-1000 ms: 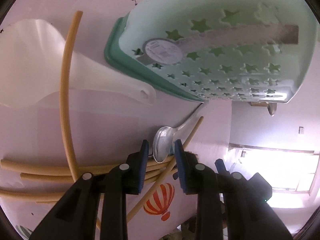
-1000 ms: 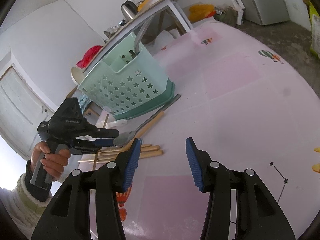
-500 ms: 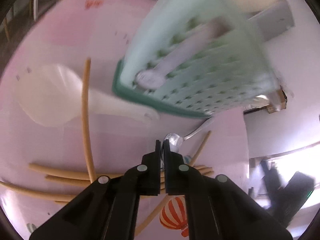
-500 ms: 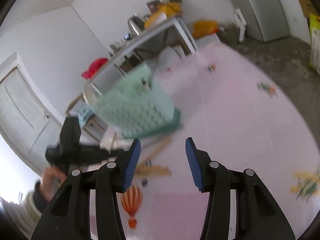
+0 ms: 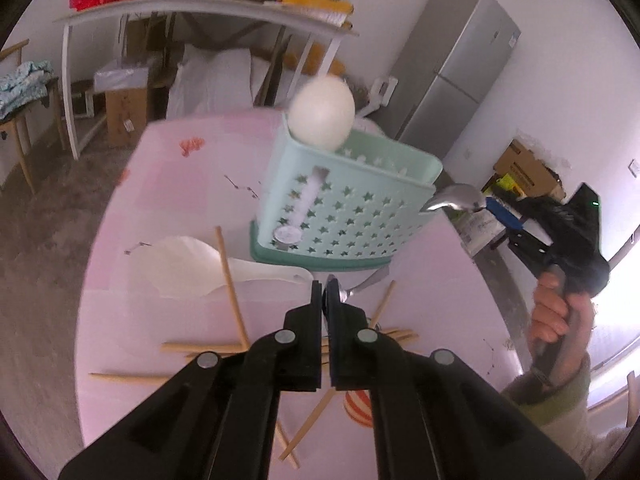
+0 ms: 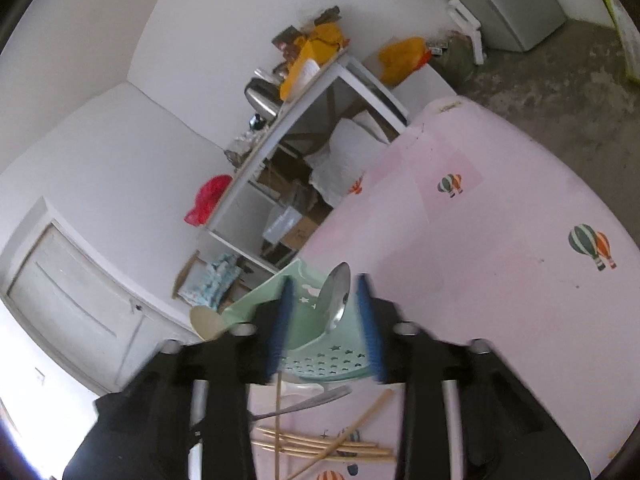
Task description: Organize utensils
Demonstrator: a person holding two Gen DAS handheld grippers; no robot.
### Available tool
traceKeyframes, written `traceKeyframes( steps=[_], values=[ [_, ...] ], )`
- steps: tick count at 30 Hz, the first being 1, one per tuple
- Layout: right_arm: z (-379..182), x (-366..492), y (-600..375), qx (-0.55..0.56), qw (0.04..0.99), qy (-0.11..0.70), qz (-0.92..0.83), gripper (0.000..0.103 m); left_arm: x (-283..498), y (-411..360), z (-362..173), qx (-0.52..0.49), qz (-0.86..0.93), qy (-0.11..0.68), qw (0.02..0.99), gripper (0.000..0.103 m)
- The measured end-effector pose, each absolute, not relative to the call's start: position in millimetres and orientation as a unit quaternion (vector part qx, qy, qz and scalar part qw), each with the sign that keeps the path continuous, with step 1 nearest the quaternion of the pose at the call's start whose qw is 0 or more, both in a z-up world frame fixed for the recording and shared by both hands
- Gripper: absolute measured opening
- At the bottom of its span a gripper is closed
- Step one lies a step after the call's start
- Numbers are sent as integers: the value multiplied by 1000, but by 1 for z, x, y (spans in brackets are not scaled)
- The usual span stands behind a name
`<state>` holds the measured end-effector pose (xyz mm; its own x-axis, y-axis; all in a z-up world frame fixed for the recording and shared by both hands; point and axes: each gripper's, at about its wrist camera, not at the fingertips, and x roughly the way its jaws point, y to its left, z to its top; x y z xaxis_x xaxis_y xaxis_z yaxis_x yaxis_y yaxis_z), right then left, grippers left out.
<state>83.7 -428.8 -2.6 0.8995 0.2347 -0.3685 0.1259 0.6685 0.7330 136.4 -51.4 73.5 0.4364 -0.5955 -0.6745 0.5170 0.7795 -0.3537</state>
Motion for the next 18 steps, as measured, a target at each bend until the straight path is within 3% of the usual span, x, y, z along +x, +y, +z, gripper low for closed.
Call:
traceKeyframes(
  steps=[8, 11, 13, 15, 18],
  values=[
    [-5, 78, -428, 421, 880, 219, 18, 2, 126, -22, 72, -89, -327, 399, 852, 2],
    [-5, 73, -433, 429, 875, 225, 23, 8, 122, -8, 77, -103, -321, 392, 856, 2],
    [0, 67, -433, 421, 880, 219, 21, 19, 122, 2, 79, -115, -315, 387, 859, 2],
    [11, 53, -432, 401, 892, 207, 4, 37, 122, 15, 81, -129, -306, 383, 862, 2],
    [29, 30, -430, 368, 912, 179, -43, 38, 120, 34, 86, -143, -289, 370, 871, 2]
  ],
)
